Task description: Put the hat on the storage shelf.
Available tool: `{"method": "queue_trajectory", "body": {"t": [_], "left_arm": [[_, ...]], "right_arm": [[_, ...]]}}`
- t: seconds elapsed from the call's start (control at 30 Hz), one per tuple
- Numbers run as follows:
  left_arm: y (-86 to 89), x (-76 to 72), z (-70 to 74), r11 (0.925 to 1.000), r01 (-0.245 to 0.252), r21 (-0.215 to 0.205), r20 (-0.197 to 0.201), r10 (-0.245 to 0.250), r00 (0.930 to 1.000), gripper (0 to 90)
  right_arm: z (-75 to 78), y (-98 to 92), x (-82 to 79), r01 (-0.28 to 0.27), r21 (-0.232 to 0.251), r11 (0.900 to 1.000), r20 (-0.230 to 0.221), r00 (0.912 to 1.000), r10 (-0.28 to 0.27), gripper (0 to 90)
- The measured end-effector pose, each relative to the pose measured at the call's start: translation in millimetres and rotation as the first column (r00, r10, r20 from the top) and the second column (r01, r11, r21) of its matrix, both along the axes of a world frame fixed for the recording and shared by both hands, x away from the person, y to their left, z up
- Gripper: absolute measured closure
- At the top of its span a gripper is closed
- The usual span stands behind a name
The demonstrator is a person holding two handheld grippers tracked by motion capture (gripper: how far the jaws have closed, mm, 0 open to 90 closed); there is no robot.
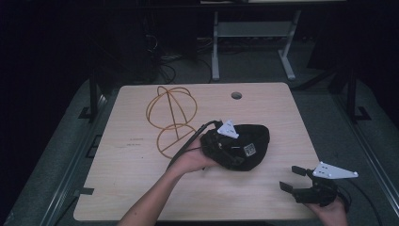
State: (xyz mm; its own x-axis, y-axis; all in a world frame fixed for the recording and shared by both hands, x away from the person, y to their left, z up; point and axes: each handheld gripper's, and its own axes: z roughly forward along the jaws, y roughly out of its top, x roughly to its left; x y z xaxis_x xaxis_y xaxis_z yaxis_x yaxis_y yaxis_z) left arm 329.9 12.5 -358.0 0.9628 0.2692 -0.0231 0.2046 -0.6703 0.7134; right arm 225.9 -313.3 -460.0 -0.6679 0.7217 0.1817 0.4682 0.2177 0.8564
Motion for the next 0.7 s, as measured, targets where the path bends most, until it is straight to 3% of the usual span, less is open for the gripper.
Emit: {"method": "queue_trajectory", "body": {"t": [0.13, 0.33, 0.4, 0.57, 0.7], "left_arm": [[-11.0, 3.6, -0.4, 0.9999, 0.013, -0.001, -0.023, -0.013, 0.9997, 22.3], [-27.0, 9.3, -6.4, 0.9982, 0.041, 0.043, -0.053, -0.039, 0.9978, 27.2], [-29.6, 10.6, -8.6, 0.997, 0.053, 0.055, -0.079, -0.049, 0.9957, 31.4], [-35.1, 12.6, -13.8, 0.9937, 0.052, 0.099, -0.076, -0.045, 0.9961, 44.4], [-37.5, 13.3, -12.6, 0.9927, 0.072, 0.097, -0.07, -0.065, 0.9954, 53.6]], "right_arm": [[0.4, 1.2, -0.5, -0.006, -0.004, 1.0, 0.0, 1.0, 0.006, 15.6], [-0.5, 1.3, 0.1, -0.012, -0.005, 1.0, -0.003, 0.9999, 0.012, 15.8], [-0.6, 2.0, 0.2, -0.017, -0.008, 1.0, -0.001, 0.9999, 0.017, 16.0], [-1.6, 3.5, 0.4, -0.025, -0.005, 1.0, -0.007, 0.9997, 0.024, 16.0], [-2.3, 6.6, 0.6, -0.036, -0.008, 0.999, -0.013, 0.9993, 0.036, 16.1]]}}
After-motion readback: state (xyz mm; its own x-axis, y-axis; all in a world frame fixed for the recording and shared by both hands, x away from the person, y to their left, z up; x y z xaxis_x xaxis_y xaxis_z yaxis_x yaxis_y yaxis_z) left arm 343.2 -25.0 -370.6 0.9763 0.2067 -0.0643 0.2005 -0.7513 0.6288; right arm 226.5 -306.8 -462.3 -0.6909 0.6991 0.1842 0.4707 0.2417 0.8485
